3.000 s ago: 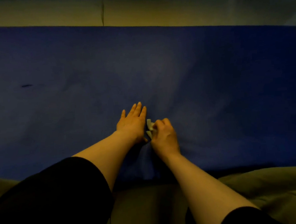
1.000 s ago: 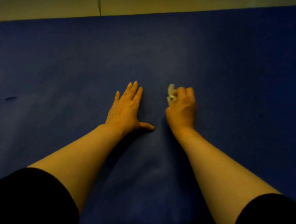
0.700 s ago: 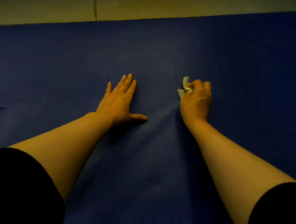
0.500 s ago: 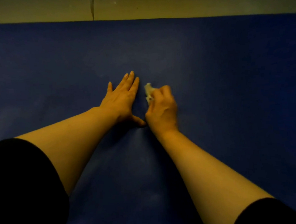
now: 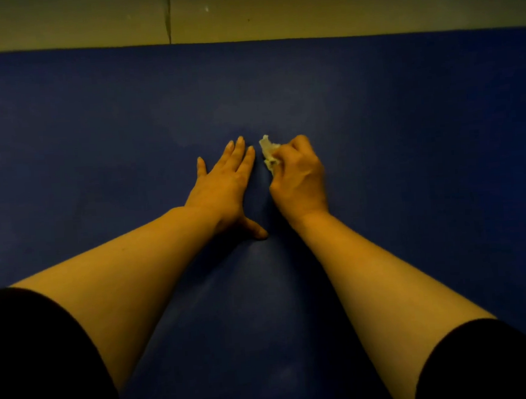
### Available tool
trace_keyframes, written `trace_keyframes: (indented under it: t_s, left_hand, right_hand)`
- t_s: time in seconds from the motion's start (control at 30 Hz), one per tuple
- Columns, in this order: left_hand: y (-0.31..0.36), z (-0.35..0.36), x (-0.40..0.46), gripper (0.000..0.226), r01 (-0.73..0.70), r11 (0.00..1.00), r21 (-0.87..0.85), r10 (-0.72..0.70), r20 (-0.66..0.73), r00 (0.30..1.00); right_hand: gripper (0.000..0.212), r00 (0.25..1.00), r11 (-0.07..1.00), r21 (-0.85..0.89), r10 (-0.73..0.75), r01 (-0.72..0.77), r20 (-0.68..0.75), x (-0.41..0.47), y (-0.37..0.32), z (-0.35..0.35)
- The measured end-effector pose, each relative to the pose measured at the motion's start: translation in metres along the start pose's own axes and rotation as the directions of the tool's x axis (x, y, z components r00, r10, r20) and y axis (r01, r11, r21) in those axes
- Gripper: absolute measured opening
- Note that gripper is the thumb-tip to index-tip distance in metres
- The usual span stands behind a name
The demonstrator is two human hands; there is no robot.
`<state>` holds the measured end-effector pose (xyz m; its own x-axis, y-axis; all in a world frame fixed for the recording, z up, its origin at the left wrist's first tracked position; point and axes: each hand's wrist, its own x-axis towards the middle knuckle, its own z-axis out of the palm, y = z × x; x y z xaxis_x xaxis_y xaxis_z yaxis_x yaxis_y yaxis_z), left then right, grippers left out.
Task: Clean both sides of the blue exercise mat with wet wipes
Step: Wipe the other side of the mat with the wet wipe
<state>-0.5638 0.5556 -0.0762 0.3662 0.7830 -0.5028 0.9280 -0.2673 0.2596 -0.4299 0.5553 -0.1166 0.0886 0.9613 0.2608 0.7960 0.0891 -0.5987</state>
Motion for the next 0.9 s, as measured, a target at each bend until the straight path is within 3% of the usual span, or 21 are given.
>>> trace_keyframes:
  t_s: [0.2, 0.3, 0.43, 0.5, 0.63, 0.7, 0.77, 0.8, 0.87, 0.9]
  left_hand:
    - [0.003, -0.003, 0.001, 0.144, 0.026, 1.0, 0.007, -0.026, 0.017, 1.0]
    - [0.003, -0.002, 0.001, 0.144, 0.022, 1.0, 0.009, -0.022, 0.001, 1.0]
    - [0.002, -0.003, 0.0, 0.144, 0.015, 1.0, 0.012, -0.015, 0.001, 1.0]
    - [0.002, -0.004, 0.001, 0.144, 0.02, 1.0, 0.009, -0.02, 0.013, 1.0]
    - [0.003, -0.004, 0.002, 0.145, 0.03, 0.999, 0.013, -0.03, 0.012, 0.999]
    - [0.004, -0.004, 0.002, 0.144, 0.034, 0.999, 0.006, -0.034, 0.008, 0.999]
    - [0.005, -0.01, 0.003, 0.127, 0.056, 0.997, 0.043, -0.054, -0.052, 0.997]
    - [0.003, -0.015, 0.006, 0.107, 0.064, 0.997, 0.042, -0.058, -0.13, 0.99]
    - [-0.001, -0.027, 0.016, 0.07, 0.059, 0.998, 0.003, -0.056, -0.281, 0.958]
    - [-0.004, -0.032, 0.02, 0.064, 0.044, 0.999, -0.018, -0.047, -0.317, 0.947]
  right_hand:
    - [0.014, 0.921, 0.948, -0.014, 0.304, -0.317, -0.243, 0.027, 0.037, -0.018]
    - [0.028, 0.98, 0.991, -0.027, 0.127, -0.133, -0.155, 0.014, 0.006, 0.006]
    - [0.021, 0.998, 0.998, -0.026, -0.057, 0.057, -0.005, 0.019, 0.001, 0.005]
    - [0.026, 0.998, 0.998, -0.067, -0.017, 0.013, -0.056, 0.031, 0.02, -0.006]
    - [0.025, 0.926, 0.947, -0.046, 0.301, -0.319, -0.228, 0.044, 0.037, -0.011]
    - [0.029, 0.945, 0.962, -0.044, 0.257, -0.271, -0.201, 0.041, 0.019, 0.0]
    - [0.034, 0.995, 0.996, 0.016, 0.086, -0.086, -0.045, 0.035, -0.001, 0.013]
    - [0.034, 1.0, 0.999, 0.035, 0.015, -0.015, 0.021, 0.034, -0.005, 0.016]
    - [0.029, 0.999, 0.999, 0.021, -0.029, 0.029, 0.024, 0.046, 0.004, 0.012]
    - [0.025, 1.0, 1.0, -0.003, 0.015, -0.015, -0.01, 0.055, 0.015, 0.007]
